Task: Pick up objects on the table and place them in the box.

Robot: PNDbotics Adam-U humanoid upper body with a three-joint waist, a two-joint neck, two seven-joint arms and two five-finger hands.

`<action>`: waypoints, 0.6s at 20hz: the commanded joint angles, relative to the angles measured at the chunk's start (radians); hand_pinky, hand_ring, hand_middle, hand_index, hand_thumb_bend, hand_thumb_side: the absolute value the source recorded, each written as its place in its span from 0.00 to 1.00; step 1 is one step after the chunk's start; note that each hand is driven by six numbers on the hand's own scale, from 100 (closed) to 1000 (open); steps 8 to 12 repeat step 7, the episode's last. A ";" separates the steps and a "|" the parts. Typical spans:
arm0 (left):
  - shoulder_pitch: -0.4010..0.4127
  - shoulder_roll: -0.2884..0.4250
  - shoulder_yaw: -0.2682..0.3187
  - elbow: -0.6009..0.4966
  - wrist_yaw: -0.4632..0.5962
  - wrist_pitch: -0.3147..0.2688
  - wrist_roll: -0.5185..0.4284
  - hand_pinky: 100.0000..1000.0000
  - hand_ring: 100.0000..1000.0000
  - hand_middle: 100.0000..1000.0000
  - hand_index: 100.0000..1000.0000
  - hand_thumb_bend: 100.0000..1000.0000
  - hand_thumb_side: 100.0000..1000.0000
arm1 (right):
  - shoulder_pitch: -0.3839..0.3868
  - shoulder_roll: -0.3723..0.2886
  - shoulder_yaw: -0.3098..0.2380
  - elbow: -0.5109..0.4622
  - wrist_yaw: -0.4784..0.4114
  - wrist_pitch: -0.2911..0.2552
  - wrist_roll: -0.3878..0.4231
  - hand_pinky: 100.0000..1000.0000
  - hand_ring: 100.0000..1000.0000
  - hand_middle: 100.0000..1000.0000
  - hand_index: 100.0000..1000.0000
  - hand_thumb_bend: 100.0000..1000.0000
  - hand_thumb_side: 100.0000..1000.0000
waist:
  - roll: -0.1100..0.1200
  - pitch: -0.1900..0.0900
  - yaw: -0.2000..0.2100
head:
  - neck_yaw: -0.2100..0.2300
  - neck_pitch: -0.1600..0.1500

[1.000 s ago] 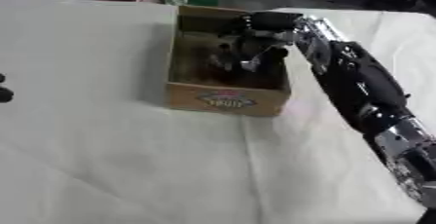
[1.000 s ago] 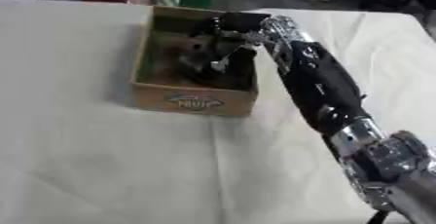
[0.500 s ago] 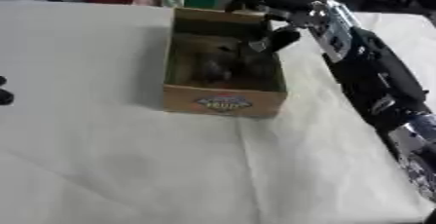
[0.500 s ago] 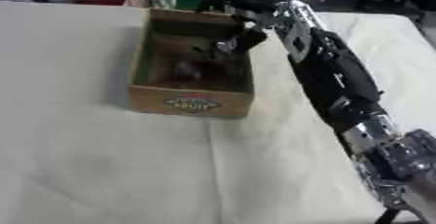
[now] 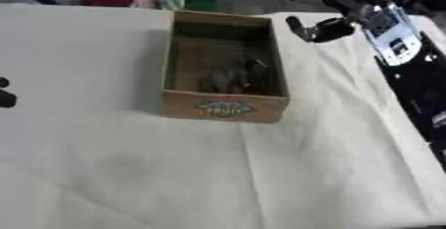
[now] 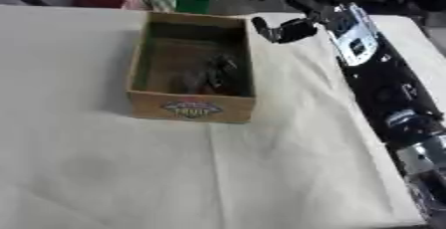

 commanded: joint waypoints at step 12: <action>-0.001 0.017 0.018 -0.012 0.000 -0.003 0.018 0.69 0.61 0.60 0.68 0.00 0.85 | 0.062 -0.082 -0.066 0.022 -0.321 0.139 -0.032 0.64 0.70 0.77 0.89 0.00 0.39 | 0.008 -0.014 -0.008 | 0.008 -0.019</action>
